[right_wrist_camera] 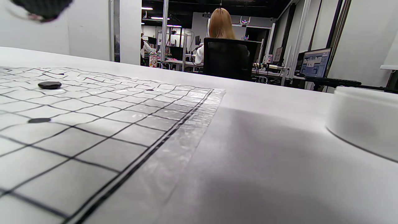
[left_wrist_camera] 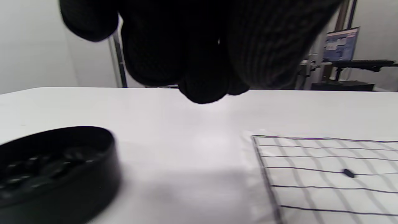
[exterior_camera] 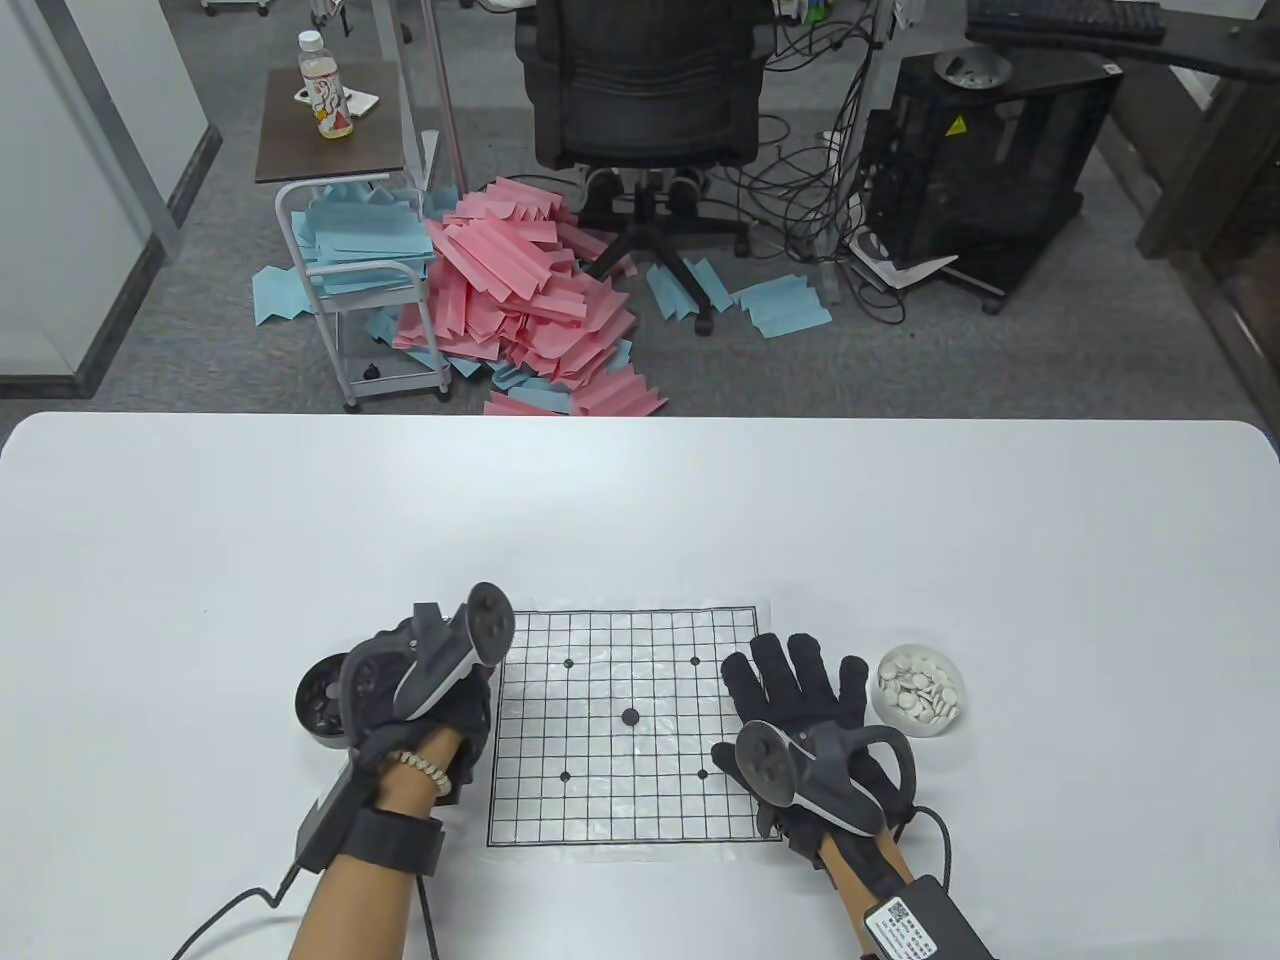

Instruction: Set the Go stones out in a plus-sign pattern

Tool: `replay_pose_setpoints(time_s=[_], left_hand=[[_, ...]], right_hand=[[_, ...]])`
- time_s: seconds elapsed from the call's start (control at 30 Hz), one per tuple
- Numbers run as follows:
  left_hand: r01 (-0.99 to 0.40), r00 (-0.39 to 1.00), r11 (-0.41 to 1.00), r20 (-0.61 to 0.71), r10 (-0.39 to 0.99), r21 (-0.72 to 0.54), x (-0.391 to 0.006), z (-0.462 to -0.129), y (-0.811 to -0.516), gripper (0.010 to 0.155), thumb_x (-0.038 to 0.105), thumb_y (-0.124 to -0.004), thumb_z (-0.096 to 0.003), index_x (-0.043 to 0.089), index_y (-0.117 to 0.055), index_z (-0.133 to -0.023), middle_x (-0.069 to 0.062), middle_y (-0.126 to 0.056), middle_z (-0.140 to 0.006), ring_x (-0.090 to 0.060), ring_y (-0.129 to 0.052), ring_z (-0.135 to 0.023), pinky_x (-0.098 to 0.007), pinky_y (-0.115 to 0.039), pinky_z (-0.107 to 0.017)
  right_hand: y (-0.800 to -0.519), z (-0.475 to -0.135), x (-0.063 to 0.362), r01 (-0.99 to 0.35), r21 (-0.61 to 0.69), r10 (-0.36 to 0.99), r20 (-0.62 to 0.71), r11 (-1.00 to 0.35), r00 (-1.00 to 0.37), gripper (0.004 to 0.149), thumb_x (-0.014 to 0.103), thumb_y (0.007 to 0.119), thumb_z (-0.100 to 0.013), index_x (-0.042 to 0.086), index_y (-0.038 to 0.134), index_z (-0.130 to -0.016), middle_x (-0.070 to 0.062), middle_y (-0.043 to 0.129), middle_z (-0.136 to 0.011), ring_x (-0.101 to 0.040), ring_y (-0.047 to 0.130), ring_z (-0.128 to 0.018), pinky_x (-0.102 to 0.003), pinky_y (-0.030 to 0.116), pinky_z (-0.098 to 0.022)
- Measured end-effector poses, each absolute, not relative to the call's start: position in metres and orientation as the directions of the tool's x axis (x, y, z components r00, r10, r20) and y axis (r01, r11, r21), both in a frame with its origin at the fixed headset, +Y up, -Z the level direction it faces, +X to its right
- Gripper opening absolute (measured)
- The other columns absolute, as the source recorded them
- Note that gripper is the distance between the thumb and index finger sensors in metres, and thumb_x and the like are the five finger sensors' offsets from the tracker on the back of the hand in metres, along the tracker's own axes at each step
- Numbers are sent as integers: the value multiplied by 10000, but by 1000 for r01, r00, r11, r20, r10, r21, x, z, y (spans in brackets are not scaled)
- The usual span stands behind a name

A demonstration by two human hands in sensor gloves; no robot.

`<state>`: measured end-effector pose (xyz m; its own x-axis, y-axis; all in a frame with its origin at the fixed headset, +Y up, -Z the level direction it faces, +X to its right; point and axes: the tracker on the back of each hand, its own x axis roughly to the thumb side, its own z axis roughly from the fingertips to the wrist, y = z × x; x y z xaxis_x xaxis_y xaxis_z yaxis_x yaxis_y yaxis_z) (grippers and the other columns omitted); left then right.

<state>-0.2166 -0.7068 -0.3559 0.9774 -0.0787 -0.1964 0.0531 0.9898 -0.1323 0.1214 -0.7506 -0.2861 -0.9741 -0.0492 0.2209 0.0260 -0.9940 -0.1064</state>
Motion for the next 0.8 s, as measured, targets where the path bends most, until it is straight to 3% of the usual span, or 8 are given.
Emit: replay_pose_setpoints(time_s=[0.27,0.5,0.8], left_hand=[[121,910,946,-346,-226,-301,-277,-353,-730,517,388,-896,-379,306,-849,-887,-1,-970,-886,-288,-950,-718,-586,-656,-634],[48,892,932,-405,-201,-358,-295,-355,-753,533,375,-895,-388,327,-840,-916,-8,-944,-954,-286,-938,-734,-577,-652,-639],[-24,877,930,-455,-157,-367,-308,-360,-757,534,424,-911,-356,359,-870,-884,19,-948,-924,-244,-919,-655,-556,-658,-629]], right_hand=[[-751,-286,120,33,-101,-54,220,-994,-974,835,646,731,-391,380,369,-1095,-1,313,-1206,-397,326,-1152,-741,284,-746],[-751,-286,121,35,-98,-56,219,-995,-974,836,645,732,-391,380,369,-1096,-2,313,-1206,-396,327,-1152,-741,284,-746],[-748,-285,121,19,-113,-44,219,-993,-975,830,640,735,-392,379,377,-1094,-3,323,-1205,-394,338,-1151,-742,289,-747]])
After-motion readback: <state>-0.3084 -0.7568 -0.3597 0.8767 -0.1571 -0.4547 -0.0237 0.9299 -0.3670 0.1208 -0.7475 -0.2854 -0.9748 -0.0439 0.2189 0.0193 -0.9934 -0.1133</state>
